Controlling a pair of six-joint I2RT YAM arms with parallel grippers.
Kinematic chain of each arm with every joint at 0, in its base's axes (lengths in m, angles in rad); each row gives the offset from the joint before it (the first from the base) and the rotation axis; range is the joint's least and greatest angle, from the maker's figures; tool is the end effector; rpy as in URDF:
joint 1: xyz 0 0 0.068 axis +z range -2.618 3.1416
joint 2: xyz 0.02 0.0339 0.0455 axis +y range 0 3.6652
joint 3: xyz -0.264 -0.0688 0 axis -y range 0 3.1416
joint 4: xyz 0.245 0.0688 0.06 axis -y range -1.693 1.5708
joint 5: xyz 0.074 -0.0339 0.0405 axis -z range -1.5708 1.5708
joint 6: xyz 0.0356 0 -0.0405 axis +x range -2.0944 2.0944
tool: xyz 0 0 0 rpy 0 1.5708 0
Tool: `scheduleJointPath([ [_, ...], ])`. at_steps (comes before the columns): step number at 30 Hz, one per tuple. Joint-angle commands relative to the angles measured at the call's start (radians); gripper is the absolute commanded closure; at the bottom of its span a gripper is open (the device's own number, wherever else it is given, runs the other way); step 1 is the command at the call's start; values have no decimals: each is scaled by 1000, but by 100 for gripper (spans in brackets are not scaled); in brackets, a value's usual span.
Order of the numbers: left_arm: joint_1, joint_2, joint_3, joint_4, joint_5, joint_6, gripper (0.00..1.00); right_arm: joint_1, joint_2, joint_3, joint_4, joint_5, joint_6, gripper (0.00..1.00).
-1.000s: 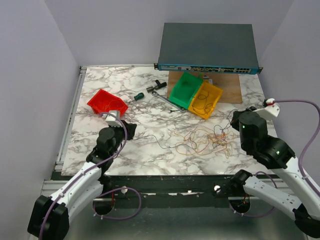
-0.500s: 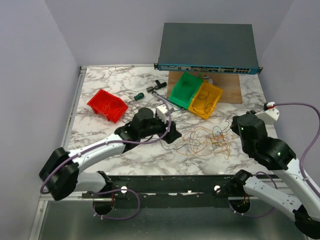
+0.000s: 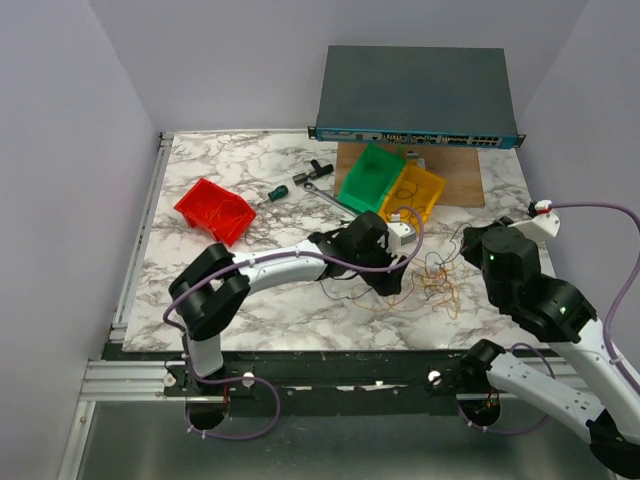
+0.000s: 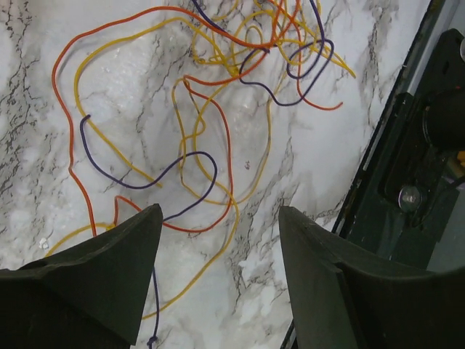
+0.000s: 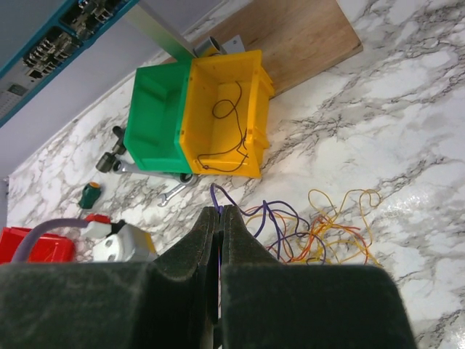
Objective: Untangle the cables
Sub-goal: Untie the cable.
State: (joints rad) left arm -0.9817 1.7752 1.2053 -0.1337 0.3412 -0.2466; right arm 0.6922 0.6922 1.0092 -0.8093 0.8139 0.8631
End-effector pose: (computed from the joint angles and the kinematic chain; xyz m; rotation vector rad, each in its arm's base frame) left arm 0.2091 -0.3344 0.2208 1.0564 2.2029 -0.9926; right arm 0.1071 0.0551 0.3688 0.6320 1.7989 0.2081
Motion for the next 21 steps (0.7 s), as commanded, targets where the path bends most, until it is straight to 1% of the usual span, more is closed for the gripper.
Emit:
scheduleJointPath([
  [1,1,85,97,-6,3,-65,35,0,-23,11,27,-3,-16,99],
  [5,2,176,180,10,-4,-99,37,1,-31,11,25,-6,-16,99],
  [8,2,242,228,24,-8,-120,44,1,-38,10,17,-7,-14,99],
  [10,2,281,259,35,1,-127,58,1,-45,8,16,-7,-13,99],
  [12,3,312,296,17,3,-128,80,1,-47,3,13,-4,-15,99],
  [13,5,314,309,-1,-1,-121,96,0,-44,-1,5,-2,-11,99],
  [14,9,299,309,-25,-12,-111,100,1,-43,-5,-10,2,4,99],
  [15,12,266,287,-30,-20,-96,100,1,-37,-10,-31,8,20,98],
  [18,17,58,137,22,-61,-29,100,0,-27,-53,-69,-4,65,96],
  [21,18,-120,85,-23,-99,30,100,1,-9,-118,-53,-66,50,91],
])
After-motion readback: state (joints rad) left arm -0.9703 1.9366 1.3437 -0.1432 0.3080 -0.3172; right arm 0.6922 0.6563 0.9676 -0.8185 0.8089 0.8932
